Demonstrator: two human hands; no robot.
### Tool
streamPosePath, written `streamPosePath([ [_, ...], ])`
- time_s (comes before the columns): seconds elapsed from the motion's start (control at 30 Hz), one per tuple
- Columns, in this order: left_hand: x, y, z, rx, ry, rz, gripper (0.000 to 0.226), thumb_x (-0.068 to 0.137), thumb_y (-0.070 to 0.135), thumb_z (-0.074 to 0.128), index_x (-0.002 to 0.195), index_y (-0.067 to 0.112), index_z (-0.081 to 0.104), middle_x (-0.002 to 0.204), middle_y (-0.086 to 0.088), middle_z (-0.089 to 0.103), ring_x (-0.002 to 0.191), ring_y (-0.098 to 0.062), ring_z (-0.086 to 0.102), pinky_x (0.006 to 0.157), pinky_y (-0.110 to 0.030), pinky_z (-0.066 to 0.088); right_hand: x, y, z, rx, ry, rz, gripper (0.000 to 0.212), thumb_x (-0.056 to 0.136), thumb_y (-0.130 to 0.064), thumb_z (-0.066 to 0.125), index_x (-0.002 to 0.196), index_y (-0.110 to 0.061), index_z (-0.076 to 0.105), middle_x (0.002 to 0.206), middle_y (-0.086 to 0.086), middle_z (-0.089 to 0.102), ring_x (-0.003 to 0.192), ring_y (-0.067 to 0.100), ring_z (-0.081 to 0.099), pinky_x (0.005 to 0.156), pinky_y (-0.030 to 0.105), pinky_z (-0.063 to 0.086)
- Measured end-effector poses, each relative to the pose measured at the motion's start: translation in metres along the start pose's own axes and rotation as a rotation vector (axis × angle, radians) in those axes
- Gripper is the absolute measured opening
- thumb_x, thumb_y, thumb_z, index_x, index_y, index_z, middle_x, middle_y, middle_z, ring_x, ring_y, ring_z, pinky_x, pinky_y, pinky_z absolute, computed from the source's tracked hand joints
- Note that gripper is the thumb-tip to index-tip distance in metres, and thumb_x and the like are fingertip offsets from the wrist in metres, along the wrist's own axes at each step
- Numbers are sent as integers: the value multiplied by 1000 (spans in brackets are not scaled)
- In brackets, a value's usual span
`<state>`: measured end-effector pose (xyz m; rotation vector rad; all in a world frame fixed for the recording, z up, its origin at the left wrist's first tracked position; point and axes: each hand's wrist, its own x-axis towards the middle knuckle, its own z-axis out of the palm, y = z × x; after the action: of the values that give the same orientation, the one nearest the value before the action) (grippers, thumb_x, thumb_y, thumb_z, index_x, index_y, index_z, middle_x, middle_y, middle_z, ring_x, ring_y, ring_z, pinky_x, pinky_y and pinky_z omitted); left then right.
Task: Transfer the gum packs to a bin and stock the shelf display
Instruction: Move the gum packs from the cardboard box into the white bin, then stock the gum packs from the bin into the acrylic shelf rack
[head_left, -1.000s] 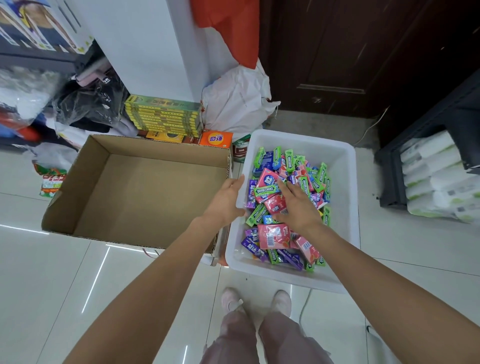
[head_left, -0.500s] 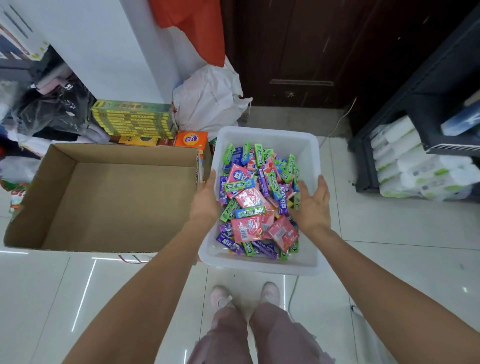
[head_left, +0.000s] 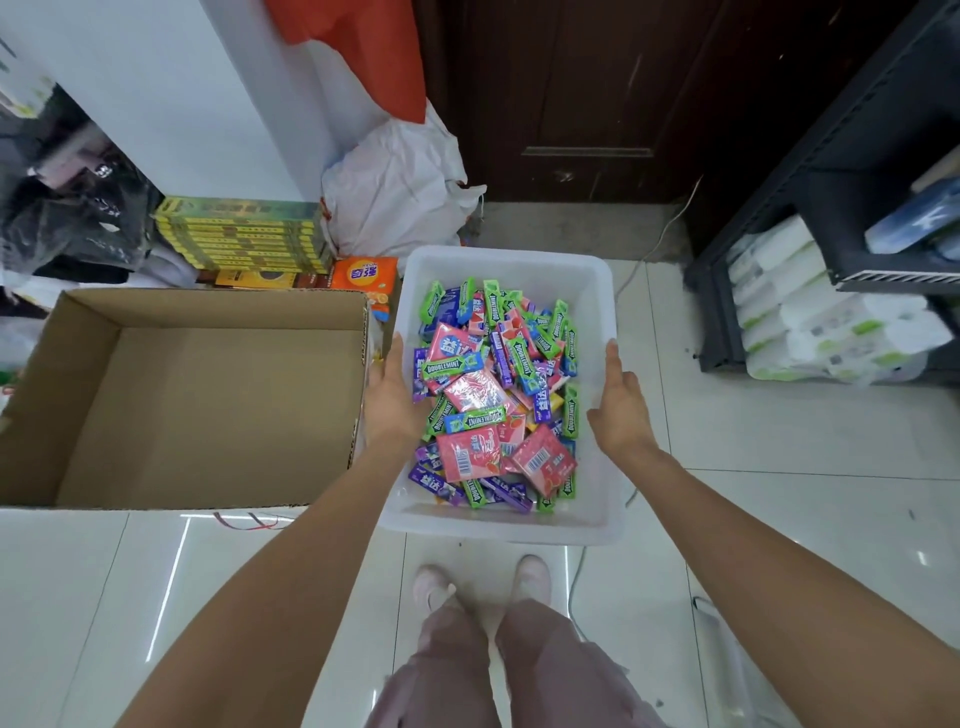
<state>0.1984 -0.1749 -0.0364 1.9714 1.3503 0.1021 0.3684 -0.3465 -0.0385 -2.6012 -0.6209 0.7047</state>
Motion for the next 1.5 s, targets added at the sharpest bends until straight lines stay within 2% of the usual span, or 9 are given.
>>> streamPosePath([
  [0.37,10,-16,-7,-206,2,42,74,86,0,61,147,24,27,141,-10,41,130,-26,40,104,-39,37,1,8,-3,40,44,1,86,89,-9,60,150,-31,4,126,13,53,107,30,56,80,37,49],
  [0.83,1,1,-18,-345,37,26,67,85,-6,57,143,21,36,125,-21,57,114,-40,54,95,-50,47,-15,-2,-19,60,238,77,66,92,-10,53,147,-31,25,114,13,61,89,27,56,68,30,43],
  [0.9,-3,13,-22,-317,41,45,66,86,-6,56,143,20,37,121,-24,59,99,-37,61,89,-39,52,-18,1,-27,85,248,78,66,91,-9,54,147,-30,26,110,14,62,81,24,52,65,27,41],
  [1.0,-10,38,-24,-297,65,77,64,87,-6,55,144,18,36,129,-10,57,65,-6,55,60,-8,47,-18,8,-49,122,272,59,66,90,-7,55,147,-28,29,114,15,62,91,30,57,67,27,39],
  [1.07,-15,59,-22,-298,82,90,64,87,-7,54,144,16,35,138,-6,51,71,5,35,63,-4,43,-14,13,-67,142,293,38,65,89,-6,56,146,-27,31,114,15,62,95,31,58,71,29,43],
  [1.1,-18,71,-20,-311,86,95,64,87,-7,54,144,16,35,140,-5,49,98,-12,58,65,-4,44,-11,18,-77,148,302,26,66,89,-6,56,146,-27,31,113,15,63,95,31,59,72,30,45],
  [1.13,-22,83,-17,-328,95,100,65,86,-7,55,144,15,36,140,-5,48,81,-7,60,72,-8,48,-8,23,-87,155,308,20,66,89,-6,56,146,-27,31,113,14,63,94,31,59,73,31,47],
  [1.23,-29,123,1,-367,145,90,66,83,-5,62,141,15,40,139,-5,50,116,-20,56,99,-37,47,7,44,-123,172,333,-3,65,89,-7,57,146,-28,32,116,13,63,96,31,60,74,34,49],
  [1.5,-56,235,57,-425,224,92,63,86,0,62,142,17,39,136,-6,51,117,-19,52,99,-43,47,53,114,-229,174,362,-107,66,87,-6,56,145,-30,34,120,13,61,99,32,59,76,33,47],
])
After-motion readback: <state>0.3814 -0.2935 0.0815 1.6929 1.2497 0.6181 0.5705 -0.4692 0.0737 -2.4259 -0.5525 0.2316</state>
